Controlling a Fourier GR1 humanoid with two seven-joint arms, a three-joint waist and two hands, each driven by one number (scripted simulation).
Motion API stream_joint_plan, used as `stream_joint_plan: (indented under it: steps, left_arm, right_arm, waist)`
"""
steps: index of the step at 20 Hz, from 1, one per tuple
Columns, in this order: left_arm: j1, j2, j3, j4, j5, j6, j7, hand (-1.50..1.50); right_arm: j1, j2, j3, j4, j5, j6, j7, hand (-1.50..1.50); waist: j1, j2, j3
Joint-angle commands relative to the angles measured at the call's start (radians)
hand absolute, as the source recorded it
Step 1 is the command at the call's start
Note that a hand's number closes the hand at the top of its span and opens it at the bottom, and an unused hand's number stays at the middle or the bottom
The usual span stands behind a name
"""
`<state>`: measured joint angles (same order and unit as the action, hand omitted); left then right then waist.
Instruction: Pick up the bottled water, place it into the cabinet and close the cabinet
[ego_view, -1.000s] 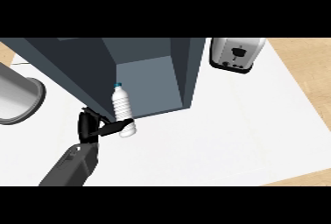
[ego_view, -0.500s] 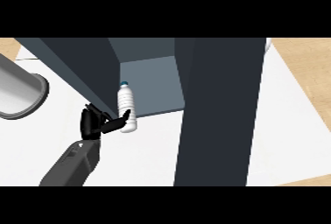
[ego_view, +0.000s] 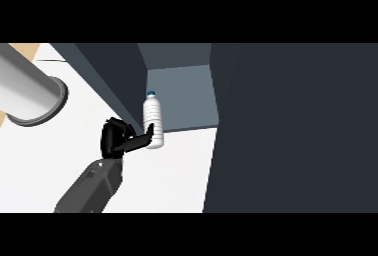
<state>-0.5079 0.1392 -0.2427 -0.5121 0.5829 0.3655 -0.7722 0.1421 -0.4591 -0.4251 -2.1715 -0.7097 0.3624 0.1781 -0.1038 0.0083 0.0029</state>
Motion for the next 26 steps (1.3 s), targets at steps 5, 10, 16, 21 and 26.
stream_joint_plan:
  steps: [5,10,16,21,26]
  left_arm:
    - [-0.149,-0.133,-0.044,-0.113,0.036,-0.183,0.026,1.50]
    - [-0.104,-0.133,-0.068,-0.120,0.057,-0.261,0.015,1.50]
    - [-0.010,-0.132,-0.113,-0.203,0.055,-0.355,0.009,1.50]
    - [0.188,-0.046,-0.200,-0.448,0.025,-0.379,0.094,-1.50]
    - [0.310,0.048,-0.232,-0.637,0.047,-0.443,0.158,-1.50]
  right_arm:
    - [0.049,-0.001,0.016,-0.066,0.003,0.023,0.025,1.50]
    - [0.074,-0.006,0.027,-0.121,-0.026,0.029,0.055,1.50]
    - [0.157,0.023,0.059,-0.267,-0.049,0.001,0.111,1.50]
    - [0.195,0.044,0.055,-0.346,-0.041,-0.039,0.138,1.50]
    - [0.173,0.021,0.081,-0.358,0.046,0.011,0.099,1.50]
  waist:
    - [0.021,-0.015,-0.005]
    - [0.032,-0.017,-0.006]
    - [0.071,-0.025,-0.004]
    - [0.108,-0.024,-0.002]
    - [0.110,-0.023,-0.002]
